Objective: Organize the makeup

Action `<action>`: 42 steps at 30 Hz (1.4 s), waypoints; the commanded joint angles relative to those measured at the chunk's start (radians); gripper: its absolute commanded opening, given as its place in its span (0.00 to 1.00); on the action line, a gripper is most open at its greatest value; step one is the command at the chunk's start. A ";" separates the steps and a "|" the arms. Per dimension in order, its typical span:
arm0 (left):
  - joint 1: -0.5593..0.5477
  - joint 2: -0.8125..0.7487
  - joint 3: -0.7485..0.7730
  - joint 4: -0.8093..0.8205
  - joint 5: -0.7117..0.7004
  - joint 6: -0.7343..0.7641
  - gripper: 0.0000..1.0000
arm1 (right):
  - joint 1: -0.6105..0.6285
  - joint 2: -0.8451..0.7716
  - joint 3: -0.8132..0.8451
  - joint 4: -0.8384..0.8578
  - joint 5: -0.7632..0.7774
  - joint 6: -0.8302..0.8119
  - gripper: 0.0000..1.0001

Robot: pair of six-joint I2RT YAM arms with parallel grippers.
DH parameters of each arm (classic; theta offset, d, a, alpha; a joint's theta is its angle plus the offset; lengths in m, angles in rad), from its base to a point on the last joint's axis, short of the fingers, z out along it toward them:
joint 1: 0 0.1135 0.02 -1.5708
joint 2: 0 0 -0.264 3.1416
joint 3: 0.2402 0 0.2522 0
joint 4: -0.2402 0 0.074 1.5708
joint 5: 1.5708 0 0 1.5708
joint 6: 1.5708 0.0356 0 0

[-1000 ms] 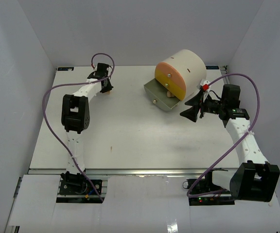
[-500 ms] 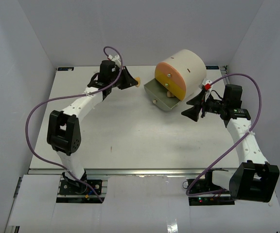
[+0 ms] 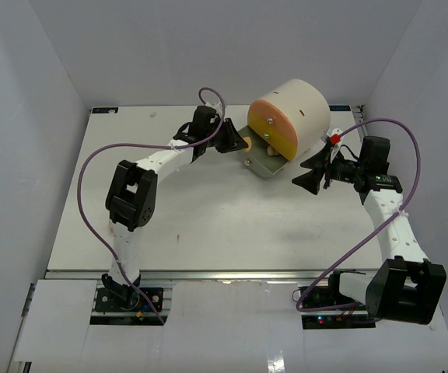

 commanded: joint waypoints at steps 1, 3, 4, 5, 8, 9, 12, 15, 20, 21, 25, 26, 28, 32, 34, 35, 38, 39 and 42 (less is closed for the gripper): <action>-0.016 -0.002 0.087 0.021 -0.015 -0.022 0.35 | -0.007 -0.017 -0.001 0.025 -0.033 0.006 0.76; -0.018 0.012 0.104 0.019 -0.020 -0.019 0.40 | -0.007 -0.018 -0.001 0.025 -0.034 0.006 0.76; -0.018 0.018 0.113 0.018 -0.021 -0.018 0.42 | -0.007 -0.018 -0.001 0.025 -0.034 0.006 0.76; -0.018 0.023 0.122 0.017 -0.021 -0.018 0.44 | -0.007 -0.018 -0.001 0.025 -0.034 0.006 0.76; -0.018 0.034 0.148 0.015 -0.018 -0.012 0.51 | -0.007 -0.018 -0.001 0.025 -0.034 0.006 0.76; -0.018 0.040 0.154 0.016 -0.015 -0.012 0.54 | -0.007 -0.017 -0.001 0.025 -0.033 0.006 0.76; -0.018 0.036 0.157 0.019 0.009 -0.007 0.57 | -0.007 -0.019 -0.001 0.025 -0.032 0.006 0.76; -0.018 0.021 0.141 0.027 0.022 0.000 0.61 | -0.009 -0.021 -0.001 0.025 -0.028 0.006 0.76; -0.018 -0.007 0.113 0.039 0.042 0.025 0.63 | -0.013 -0.024 -0.002 0.026 -0.026 0.006 0.76; -0.018 -0.026 0.099 0.048 0.048 0.038 0.63 | -0.013 -0.026 -0.003 0.027 -0.024 0.005 0.76; -0.012 -0.146 -0.068 0.112 0.047 0.091 0.62 | -0.015 -0.039 -0.010 0.037 0.008 0.005 0.76; -0.007 -0.199 -0.136 0.146 0.037 0.094 0.62 | -0.015 -0.045 -0.012 0.041 0.023 0.009 0.76; 0.008 -0.322 -0.311 0.250 0.044 0.077 0.63 | -0.015 -0.061 -0.023 0.102 0.081 0.081 0.76; 0.031 -0.527 -0.608 0.442 0.050 0.038 0.70 | -0.012 -0.069 0.007 0.225 0.235 0.269 0.77; 0.039 -0.561 -0.680 0.466 0.058 0.026 0.73 | -0.008 -0.045 0.070 0.245 0.298 0.325 0.80; 0.044 -0.559 -0.697 0.477 0.074 0.021 0.73 | -0.006 -0.029 0.102 0.247 0.322 0.350 0.82; 0.061 -0.506 -0.738 0.534 0.140 -0.011 0.74 | 0.007 0.039 0.219 0.245 0.400 0.442 0.89; 0.063 -0.481 -0.743 0.563 0.155 -0.022 0.76 | 0.011 0.077 0.255 0.239 0.415 0.464 0.89; 0.065 -0.400 -0.722 0.598 0.190 -0.041 0.98 | 0.025 0.179 0.361 0.223 0.434 0.519 0.89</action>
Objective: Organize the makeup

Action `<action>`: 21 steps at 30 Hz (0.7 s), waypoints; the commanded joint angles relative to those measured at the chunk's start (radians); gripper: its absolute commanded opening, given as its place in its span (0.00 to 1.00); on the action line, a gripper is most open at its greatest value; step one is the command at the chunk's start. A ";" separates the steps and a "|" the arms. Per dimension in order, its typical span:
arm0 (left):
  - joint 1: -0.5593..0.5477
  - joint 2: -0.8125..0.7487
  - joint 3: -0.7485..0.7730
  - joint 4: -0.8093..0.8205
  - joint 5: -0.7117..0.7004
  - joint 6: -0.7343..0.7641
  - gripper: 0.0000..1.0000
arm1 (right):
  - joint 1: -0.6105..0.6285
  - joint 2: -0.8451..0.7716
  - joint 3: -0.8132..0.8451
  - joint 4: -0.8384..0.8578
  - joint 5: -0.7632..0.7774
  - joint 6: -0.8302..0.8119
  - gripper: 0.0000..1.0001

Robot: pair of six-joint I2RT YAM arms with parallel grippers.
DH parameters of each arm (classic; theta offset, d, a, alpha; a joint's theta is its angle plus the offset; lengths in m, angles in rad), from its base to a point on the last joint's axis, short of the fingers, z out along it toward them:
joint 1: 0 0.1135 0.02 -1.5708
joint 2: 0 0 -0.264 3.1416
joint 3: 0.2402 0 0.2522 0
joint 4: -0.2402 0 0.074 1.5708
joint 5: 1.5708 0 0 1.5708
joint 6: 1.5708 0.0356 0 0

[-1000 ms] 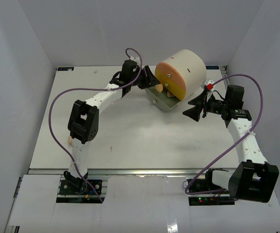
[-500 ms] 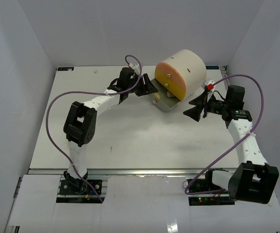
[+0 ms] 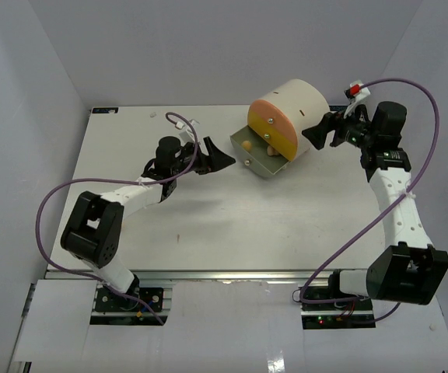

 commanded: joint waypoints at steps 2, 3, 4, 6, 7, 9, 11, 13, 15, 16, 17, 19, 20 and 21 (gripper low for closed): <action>0.007 0.147 0.007 0.105 0.092 -0.044 0.98 | 0.020 0.149 0.174 0.052 0.089 0.162 0.88; 0.008 0.166 0.015 0.104 0.090 -0.043 0.98 | 0.021 0.171 0.197 0.054 0.086 0.170 0.87; 0.009 0.181 0.024 0.103 0.087 -0.040 0.98 | 0.023 0.186 0.214 0.057 0.088 0.175 0.85; 0.011 0.206 0.041 0.099 0.078 -0.029 0.98 | 0.030 0.207 0.235 0.067 0.110 0.166 0.82; 0.012 0.218 0.048 0.096 0.072 -0.023 0.98 | 0.035 0.217 0.238 0.075 0.132 0.150 0.81; 0.013 0.250 0.073 0.082 0.064 -0.008 0.98 | 0.042 0.230 0.242 0.090 0.190 0.121 0.80; 0.013 0.280 0.100 0.063 0.051 0.006 0.98 | 0.046 0.248 0.243 0.104 0.241 0.097 0.83; 0.013 0.312 0.123 0.051 0.040 0.012 0.98 | 0.044 0.259 0.246 0.106 0.235 0.091 0.85; 0.013 0.340 0.149 0.046 0.034 0.011 0.97 | 0.045 0.273 0.247 0.110 0.195 0.091 0.84; 0.013 0.354 0.164 0.044 0.033 0.010 0.96 | 0.046 0.279 0.247 0.114 0.169 0.091 0.82; 0.013 0.371 0.177 0.044 0.034 0.008 0.95 | 0.046 0.283 0.245 0.121 0.137 0.093 0.80; 0.013 0.401 0.199 0.042 0.040 0.000 0.92 | 0.048 0.290 0.236 0.144 0.103 0.122 0.78; 0.013 0.410 0.211 0.043 0.044 -0.006 0.90 | 0.051 0.295 0.235 0.160 0.093 0.131 0.78; 0.013 0.421 0.219 0.046 0.049 -0.011 0.89 | 0.054 0.299 0.237 0.172 0.083 0.143 0.78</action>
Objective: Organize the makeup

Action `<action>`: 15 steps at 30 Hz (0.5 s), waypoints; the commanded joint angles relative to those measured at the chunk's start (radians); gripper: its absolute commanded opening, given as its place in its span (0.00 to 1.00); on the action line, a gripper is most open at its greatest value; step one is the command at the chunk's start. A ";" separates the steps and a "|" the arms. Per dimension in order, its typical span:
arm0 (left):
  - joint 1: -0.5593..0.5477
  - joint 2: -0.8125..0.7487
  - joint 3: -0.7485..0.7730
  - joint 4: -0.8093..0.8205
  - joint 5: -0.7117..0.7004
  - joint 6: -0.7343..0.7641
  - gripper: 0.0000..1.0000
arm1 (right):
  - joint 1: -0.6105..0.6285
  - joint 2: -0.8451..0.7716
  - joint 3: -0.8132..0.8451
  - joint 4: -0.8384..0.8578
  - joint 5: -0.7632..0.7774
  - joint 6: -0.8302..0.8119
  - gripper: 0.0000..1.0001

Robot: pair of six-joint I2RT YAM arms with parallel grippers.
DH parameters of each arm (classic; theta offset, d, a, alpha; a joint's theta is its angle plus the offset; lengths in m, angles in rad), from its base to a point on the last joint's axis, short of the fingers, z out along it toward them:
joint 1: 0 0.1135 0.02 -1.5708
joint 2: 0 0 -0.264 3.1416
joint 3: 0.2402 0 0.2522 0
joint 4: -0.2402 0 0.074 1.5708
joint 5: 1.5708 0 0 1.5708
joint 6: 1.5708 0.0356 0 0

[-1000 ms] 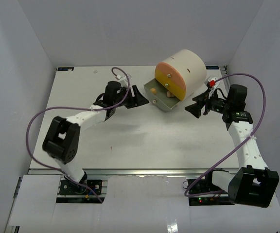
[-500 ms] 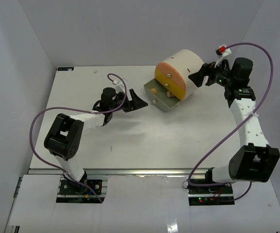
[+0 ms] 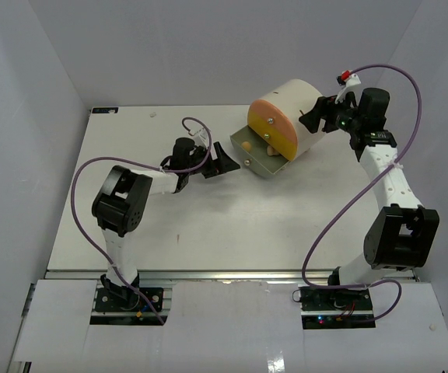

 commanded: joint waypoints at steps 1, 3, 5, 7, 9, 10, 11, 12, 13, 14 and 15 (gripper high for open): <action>0.005 0.030 0.061 0.001 0.013 -0.005 0.87 | 0.013 0.020 0.041 0.105 -0.076 0.044 0.78; 0.005 0.046 0.079 0.002 0.018 -0.011 0.83 | 0.015 0.041 0.056 0.109 -0.086 0.060 0.78; 0.005 0.057 0.093 -0.008 0.018 -0.011 0.82 | 0.017 0.062 0.066 0.111 -0.092 0.074 0.78; 0.005 0.065 0.107 -0.013 0.020 -0.009 0.80 | 0.020 0.075 0.074 0.114 -0.096 0.079 0.79; 0.005 0.074 0.121 -0.024 0.021 -0.007 0.79 | 0.023 0.089 0.076 0.120 -0.100 0.087 0.79; 0.005 0.083 0.129 -0.028 0.021 -0.008 0.78 | 0.025 0.095 0.079 0.121 -0.104 0.091 0.79; 0.005 0.091 0.137 -0.031 0.021 -0.009 0.78 | 0.028 0.100 0.083 0.121 -0.107 0.093 0.78; 0.005 0.096 0.147 -0.034 0.021 -0.011 0.78 | 0.028 0.105 0.084 0.121 -0.109 0.094 0.78; 0.005 0.103 0.154 -0.036 0.021 -0.012 0.78 | 0.029 0.109 0.085 0.121 -0.110 0.094 0.78; 0.005 0.109 0.160 -0.037 0.022 -0.012 0.77 | 0.029 0.110 0.086 0.121 -0.110 0.094 0.78; 0.005 0.111 0.168 -0.038 0.023 -0.015 0.77 | 0.029 0.113 0.088 0.121 -0.110 0.094 0.78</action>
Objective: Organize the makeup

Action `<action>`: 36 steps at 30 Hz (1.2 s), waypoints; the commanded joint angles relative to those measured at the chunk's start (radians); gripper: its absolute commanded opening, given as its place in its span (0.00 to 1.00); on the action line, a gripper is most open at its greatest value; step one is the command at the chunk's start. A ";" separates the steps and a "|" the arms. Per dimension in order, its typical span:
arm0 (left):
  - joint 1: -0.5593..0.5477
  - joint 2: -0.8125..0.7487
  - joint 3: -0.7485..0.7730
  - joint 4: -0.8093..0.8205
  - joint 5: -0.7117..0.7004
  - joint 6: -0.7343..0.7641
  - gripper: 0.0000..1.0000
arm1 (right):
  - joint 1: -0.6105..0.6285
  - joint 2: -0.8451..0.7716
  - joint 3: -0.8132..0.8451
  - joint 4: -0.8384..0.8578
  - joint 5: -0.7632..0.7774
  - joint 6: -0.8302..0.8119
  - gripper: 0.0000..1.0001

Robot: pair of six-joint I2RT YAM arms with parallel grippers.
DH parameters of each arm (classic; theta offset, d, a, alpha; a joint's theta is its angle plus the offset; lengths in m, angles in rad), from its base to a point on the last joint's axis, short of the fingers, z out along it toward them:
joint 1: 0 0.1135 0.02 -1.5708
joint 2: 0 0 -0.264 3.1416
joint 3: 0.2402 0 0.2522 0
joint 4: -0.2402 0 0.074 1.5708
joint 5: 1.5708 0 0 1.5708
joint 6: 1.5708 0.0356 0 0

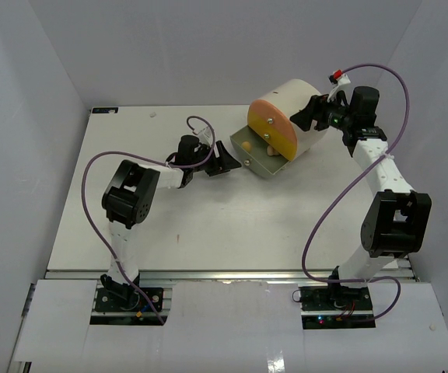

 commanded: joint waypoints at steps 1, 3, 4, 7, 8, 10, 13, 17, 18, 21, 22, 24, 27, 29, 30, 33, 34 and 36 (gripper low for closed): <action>0.005 0.004 0.059 -0.008 0.016 -0.004 0.77 | 0.005 0.009 0.054 0.047 -0.028 0.018 0.78; 0.005 0.011 0.070 -0.014 0.018 -0.006 0.77 | 0.005 0.013 0.057 0.047 -0.034 0.018 0.77; 0.005 0.013 0.072 -0.015 0.019 -0.005 0.77 | 0.005 0.013 0.058 0.047 -0.038 0.018 0.76; 0.005 0.016 0.083 -0.021 0.020 -0.004 0.77 | 0.006 0.005 0.049 0.053 -0.048 0.018 0.74; 0.005 0.017 0.086 -0.023 0.019 -0.004 0.77 | 0.021 0.001 0.043 0.060 -0.047 0.018 0.74; 0.005 0.021 0.093 -0.024 0.019 -0.003 0.77 | 0.037 -0.003 0.037 0.066 -0.044 0.016 0.74; 0.005 0.029 0.106 -0.026 0.020 -0.006 0.77 | 0.038 0.010 0.043 0.059 -0.035 0.012 0.74; 0.005 0.040 0.120 -0.036 0.019 -0.009 0.77 | 0.037 0.033 0.059 0.032 -0.015 -0.001 0.74; 0.005 0.042 0.123 -0.039 0.019 -0.008 0.77 | 0.038 0.035 0.062 0.026 -0.008 -0.008 0.74; 0.005 0.047 0.127 -0.046 0.018 -0.003 0.76 | 0.039 0.037 0.065 0.011 0.022 -0.033 0.74; 0.005 0.047 0.126 -0.045 0.017 -0.002 0.76 | 0.039 0.032 0.063 0.011 0.027 -0.040 0.74; 0.005 0.048 0.125 -0.042 0.018 0.000 0.76 | 0.039 0.019 0.053 0.011 0.034 -0.056 0.75; 0.005 0.058 0.131 -0.036 0.021 -0.004 0.75 | 0.040 0.004 0.043 0.011 0.044 -0.075 0.75; 0.003 0.066 0.141 -0.033 0.023 -0.010 0.74 | 0.039 -0.003 0.038 0.011 0.051 -0.083 0.75; 0.003 0.071 0.146 -0.034 0.024 -0.012 0.73 | 0.040 -0.007 0.037 0.010 0.060 -0.089 0.75; 0.002 0.084 0.164 -0.039 0.027 -0.016 0.70 | 0.039 -0.011 0.033 0.002 0.081 -0.093 0.75; 0.002 0.089 0.169 -0.040 0.026 -0.017 0.70 | 0.040 -0.011 0.034 -0.002 0.086 -0.102 0.75; 0.001 0.096 0.176 -0.038 0.026 -0.023 0.70 | 0.040 -0.009 0.030 -0.004 0.089 -0.118 0.75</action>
